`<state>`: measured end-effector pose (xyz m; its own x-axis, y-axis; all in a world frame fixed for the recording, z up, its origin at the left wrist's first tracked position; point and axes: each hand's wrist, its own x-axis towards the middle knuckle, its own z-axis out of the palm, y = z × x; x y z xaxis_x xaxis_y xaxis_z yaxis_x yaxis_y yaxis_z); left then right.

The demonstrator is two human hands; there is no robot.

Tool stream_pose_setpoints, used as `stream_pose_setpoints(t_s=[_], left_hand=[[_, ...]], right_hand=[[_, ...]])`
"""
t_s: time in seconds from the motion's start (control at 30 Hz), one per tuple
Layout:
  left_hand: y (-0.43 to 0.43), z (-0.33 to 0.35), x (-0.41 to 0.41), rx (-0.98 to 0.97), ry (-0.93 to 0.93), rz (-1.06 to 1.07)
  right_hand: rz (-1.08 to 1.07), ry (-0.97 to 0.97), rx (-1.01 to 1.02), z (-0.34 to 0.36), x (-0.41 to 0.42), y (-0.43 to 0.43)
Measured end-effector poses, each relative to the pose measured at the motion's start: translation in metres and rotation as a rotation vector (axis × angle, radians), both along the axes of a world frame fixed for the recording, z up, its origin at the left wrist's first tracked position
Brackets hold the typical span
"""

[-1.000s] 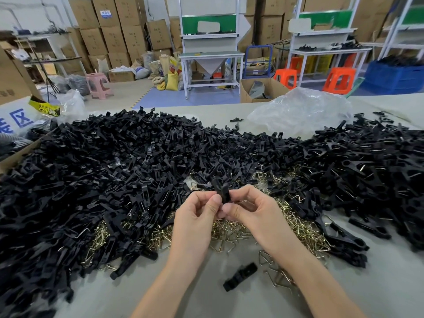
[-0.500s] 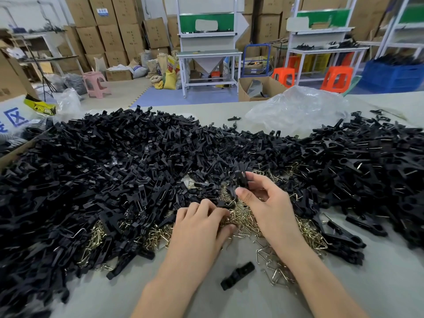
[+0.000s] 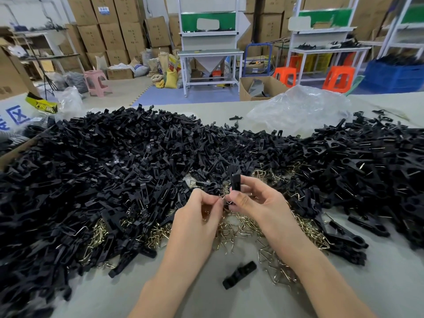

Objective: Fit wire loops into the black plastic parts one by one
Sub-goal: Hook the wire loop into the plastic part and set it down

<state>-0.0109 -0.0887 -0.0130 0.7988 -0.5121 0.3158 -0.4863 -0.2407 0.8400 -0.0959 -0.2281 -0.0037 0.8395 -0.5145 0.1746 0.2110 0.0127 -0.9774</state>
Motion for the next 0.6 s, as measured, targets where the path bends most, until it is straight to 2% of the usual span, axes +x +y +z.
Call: stream_pose_setpoints(t_s=[0.17,0.27,0.5,0.6], left_hand=[[0.001,0.005,-0.002,-0.11,0.059,0.0],[0.0,0.008,-0.002,-0.164,0.157,-0.03],[0.002,0.013,-0.004,-0.133,0.075,-0.054],[0.001,0.013,-0.005,-0.154,0.112,-0.076]], right_hand=[[0.064,-0.009,0.158,0.0,0.002,0.001],[0.071,0.019,0.146,0.001,0.003,0.001],[0.138,0.02,0.182,-0.001,0.005,0.003],[0.146,0.023,0.186,-0.002,0.005,0.002]])
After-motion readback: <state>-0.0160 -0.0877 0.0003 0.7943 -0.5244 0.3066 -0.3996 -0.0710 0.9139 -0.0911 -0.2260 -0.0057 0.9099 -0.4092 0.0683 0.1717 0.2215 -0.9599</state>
